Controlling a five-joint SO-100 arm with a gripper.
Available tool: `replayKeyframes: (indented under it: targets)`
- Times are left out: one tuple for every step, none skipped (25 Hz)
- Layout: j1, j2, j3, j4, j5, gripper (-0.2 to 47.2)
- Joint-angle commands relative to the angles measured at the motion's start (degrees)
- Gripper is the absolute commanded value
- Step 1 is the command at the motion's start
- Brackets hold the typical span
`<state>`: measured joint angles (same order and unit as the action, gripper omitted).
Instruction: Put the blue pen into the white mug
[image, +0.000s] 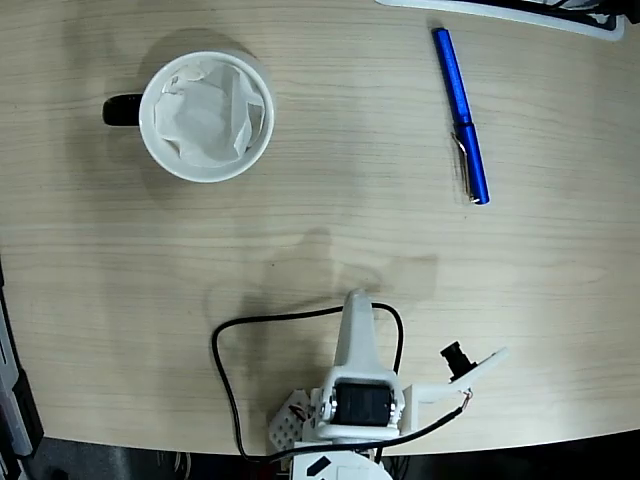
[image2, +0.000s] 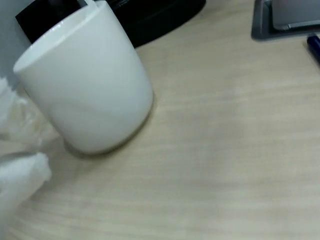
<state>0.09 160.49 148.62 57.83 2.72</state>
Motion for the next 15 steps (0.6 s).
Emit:
replayKeyframes:
  targets:
    - [1.0, -7.5, -8.9, -1.1, 1.8, 0.0]
    - [1.3, -10.3, -11.4, -1.2, 2.3, 0.0]
    - [1.8, -13.4, -14.1, -1.2, 3.1, 0.0]
    - [2.1, -16.3, -16.9, -1.2, 3.6, 0.0]
    - [2.5, -19.3, -19.5, -1.1, 4.2, 0.0]
    - [3.0, -22.3, -22.4, -1.1, 5.2, 0.0]
    - [3.5, -25.6, -25.2, -1.0, 6.2, 0.0]
    - [4.0, -28.7, -27.9, -1.0, 7.4, 0.0]
    - [4.6, -31.6, -30.8, -1.0, 8.6, 0.0]
    - [5.2, -34.6, -33.3, -0.9, 9.8, 0.0]
    - [5.9, -37.5, -35.9, -0.9, 11.2, 0.0]
    - [6.7, -40.3, -38.1, -0.9, 12.6, 0.1]
    - [7.3, -42.9, -40.3, -0.8, 14.1, 0.2]
    - [8.1, -45.7, -42.5, -0.2, 16.1, 2.1]
    - [8.9, -48.6, -44.6, 0.6, 18.3, 4.3]
